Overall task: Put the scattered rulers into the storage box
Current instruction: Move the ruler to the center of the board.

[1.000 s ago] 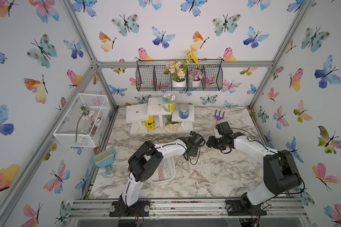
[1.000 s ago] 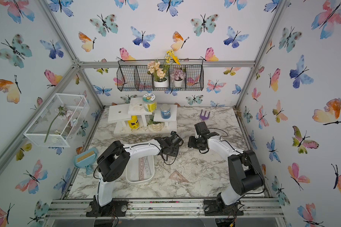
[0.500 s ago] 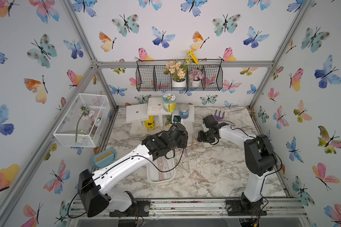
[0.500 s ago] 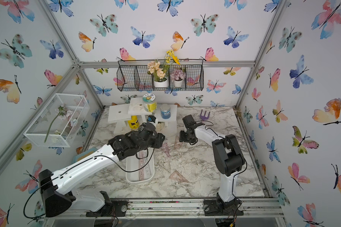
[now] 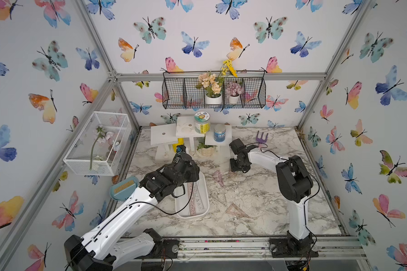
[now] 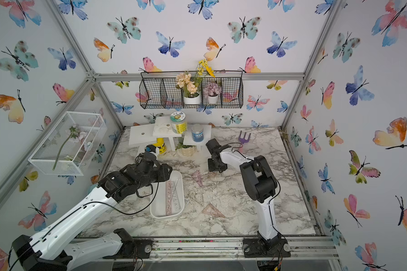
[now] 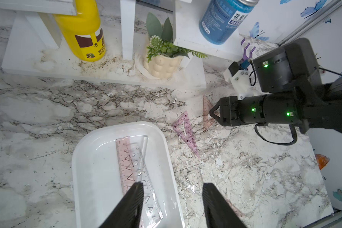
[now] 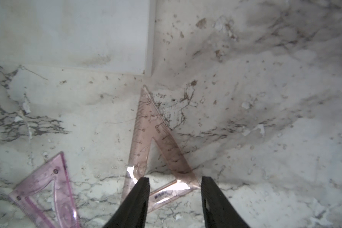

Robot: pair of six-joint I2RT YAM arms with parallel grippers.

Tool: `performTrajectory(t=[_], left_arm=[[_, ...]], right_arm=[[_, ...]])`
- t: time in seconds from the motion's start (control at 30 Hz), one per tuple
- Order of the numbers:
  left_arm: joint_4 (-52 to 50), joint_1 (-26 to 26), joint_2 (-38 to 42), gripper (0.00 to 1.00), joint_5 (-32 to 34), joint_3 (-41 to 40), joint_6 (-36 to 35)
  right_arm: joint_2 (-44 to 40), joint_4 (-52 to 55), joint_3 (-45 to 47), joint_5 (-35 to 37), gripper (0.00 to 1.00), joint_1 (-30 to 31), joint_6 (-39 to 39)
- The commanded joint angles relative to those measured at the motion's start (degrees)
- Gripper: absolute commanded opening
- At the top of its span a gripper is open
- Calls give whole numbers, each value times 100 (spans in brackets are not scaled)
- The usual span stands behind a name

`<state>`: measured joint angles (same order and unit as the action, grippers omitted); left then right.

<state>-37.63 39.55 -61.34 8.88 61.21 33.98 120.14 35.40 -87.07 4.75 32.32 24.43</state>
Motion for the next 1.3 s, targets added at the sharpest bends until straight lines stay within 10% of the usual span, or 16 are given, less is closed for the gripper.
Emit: performTrajectory(t=[0.0,0.83,1.27], left_arm=[[-62,-26,35,54,-294,-78,4],[164,-27,-86,54,-519,-223,57],[203,-26,-323,54,-876,-241,31]], right_arm=[[177,257,-161,417,47,46,-8],[-629,-283,1772,575,39,665,376],[-2406,-508,3886,281,39,724,1014]])
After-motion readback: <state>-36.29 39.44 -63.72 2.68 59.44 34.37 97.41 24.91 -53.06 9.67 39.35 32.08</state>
